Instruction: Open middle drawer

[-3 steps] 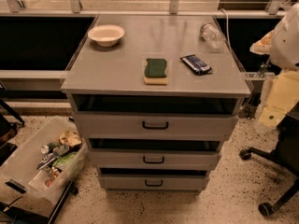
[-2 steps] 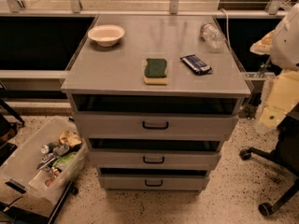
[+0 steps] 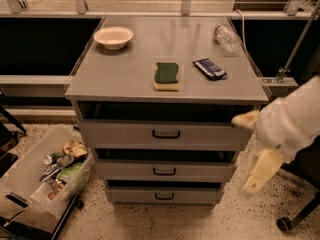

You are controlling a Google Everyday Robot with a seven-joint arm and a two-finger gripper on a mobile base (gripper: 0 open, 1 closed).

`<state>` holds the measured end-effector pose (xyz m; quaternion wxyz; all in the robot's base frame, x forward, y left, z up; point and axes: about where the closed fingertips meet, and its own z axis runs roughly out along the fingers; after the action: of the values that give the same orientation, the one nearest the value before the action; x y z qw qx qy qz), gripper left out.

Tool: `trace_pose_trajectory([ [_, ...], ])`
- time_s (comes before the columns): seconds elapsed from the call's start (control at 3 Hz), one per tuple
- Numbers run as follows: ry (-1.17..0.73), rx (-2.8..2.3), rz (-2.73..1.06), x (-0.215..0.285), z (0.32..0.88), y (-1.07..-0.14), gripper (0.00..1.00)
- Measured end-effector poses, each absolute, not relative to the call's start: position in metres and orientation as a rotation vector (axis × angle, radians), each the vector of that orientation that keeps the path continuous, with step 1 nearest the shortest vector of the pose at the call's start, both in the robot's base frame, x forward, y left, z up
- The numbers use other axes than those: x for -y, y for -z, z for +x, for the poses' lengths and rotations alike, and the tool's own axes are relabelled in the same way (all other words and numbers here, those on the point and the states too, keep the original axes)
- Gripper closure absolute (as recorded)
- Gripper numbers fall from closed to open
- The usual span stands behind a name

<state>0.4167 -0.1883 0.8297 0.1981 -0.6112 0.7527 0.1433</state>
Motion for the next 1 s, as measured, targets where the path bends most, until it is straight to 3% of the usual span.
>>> trace_pose_trajectory([
  [0.33,-0.745,-1.946,-1.587,0.143,0.39,-0.727,0.0],
  [0.67,-0.961,-1.802,-1.412,0.1,0.35,-0.653,0.0],
  [1.0,-1.058,-1.648,-1.387,0.083,0.321,-0.595,0.0],
])
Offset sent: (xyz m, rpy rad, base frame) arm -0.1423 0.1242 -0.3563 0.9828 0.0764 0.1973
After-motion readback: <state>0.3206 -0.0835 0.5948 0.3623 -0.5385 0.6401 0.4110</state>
